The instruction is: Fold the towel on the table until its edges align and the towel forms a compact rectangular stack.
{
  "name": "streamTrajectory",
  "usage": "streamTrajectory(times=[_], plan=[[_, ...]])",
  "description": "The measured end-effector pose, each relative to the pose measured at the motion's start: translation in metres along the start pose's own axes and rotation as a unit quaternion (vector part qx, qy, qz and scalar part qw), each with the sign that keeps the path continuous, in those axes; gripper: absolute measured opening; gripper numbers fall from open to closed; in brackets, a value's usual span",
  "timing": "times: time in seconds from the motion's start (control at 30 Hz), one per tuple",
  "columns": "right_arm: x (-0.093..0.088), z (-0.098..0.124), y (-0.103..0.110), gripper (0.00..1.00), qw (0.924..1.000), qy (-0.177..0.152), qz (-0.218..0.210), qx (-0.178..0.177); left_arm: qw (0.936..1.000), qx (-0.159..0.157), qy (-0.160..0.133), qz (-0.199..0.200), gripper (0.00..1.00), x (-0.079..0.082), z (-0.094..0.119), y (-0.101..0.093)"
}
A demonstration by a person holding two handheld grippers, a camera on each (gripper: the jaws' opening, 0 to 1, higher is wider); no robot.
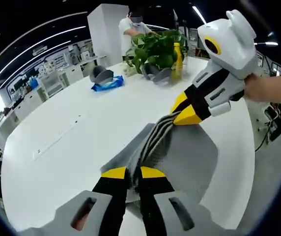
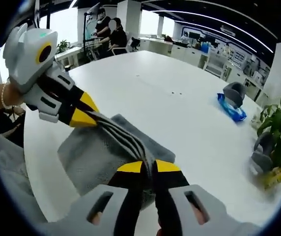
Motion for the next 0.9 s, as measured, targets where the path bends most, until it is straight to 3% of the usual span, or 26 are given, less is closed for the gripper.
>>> streamTrajectory(times=[0.37, 0.57, 0.77, 0.83, 0.9], plan=[[-0.015, -0.032, -0.010, 0.07, 0.9997, 0.010, -0.021, -0.004, 0.9996, -0.003, 0.019, 0.019, 0.08, -0.020, -0.038, 0.007], [-0.021, -0.044, -0.013, 0.07, 0.9988, 0.006, -0.049, 0.001, 0.9995, -0.005, 0.012, 0.027, 0.09, -0.030, -0.049, 0.010], [-0.022, -0.045, -0.015, 0.11, 0.9973, -0.006, -0.073, -0.002, 0.9987, -0.003, -0.012, 0.048, 0.10, -0.032, -0.050, 0.011], [-0.021, -0.040, -0.019, 0.14, 0.9973, -0.013, -0.073, -0.005, 0.9983, 0.027, -0.018, 0.049, 0.15, -0.030, -0.046, 0.017], [-0.018, -0.036, -0.020, 0.16, 0.9966, -0.021, -0.080, -0.004, 0.9983, 0.023, -0.018, 0.050, 0.15, -0.028, -0.042, 0.014]])
Point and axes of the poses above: the point that each gripper's makers call its tool centre point, and the gripper's own axes: z roughly backward along the fingers, y roughly to its left, x roughly out of its top, the point moved 4 cm from there along z, roughly backward along the fingers, and after that the axes turned 4 degrees about -z, right-handed, at the moved point
